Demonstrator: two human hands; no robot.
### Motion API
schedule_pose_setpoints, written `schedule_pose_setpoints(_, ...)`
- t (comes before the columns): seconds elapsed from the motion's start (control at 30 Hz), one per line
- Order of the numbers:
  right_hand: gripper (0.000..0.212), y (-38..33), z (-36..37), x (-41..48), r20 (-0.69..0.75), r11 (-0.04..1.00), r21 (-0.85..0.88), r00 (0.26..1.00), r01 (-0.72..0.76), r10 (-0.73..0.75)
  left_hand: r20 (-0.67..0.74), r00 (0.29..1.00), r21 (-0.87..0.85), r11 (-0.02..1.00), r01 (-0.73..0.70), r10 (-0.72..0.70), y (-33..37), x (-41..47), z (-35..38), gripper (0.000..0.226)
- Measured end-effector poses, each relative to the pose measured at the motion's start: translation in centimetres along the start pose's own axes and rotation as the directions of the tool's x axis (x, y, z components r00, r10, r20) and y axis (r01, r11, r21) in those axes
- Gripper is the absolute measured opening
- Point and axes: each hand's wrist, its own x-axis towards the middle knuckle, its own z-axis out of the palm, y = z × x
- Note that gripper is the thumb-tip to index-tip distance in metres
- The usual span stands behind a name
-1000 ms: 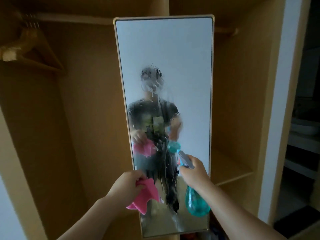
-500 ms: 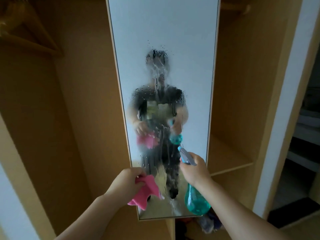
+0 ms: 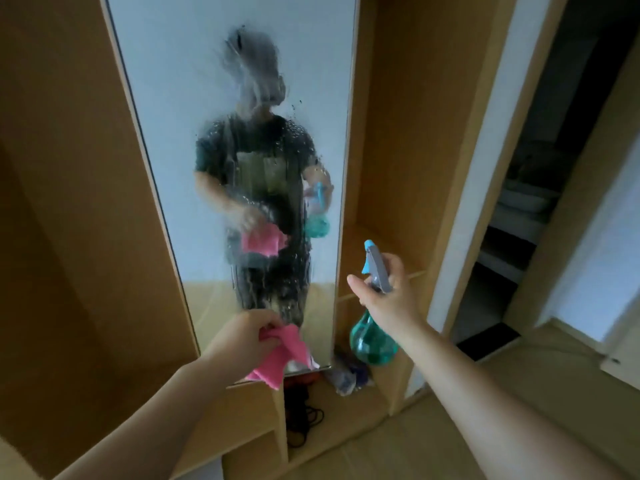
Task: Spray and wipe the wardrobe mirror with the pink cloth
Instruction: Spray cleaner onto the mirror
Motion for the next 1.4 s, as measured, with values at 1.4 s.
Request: schedule_pose_setpoints(1.4,0.036,17.6,-21.0,29.7,0.308,0.963,-0.203,0.945,0.180,-0.112,0.041,0.982,-0.063,0.980,0.188,-0.186,16.9,27.4,21.5,0.035)
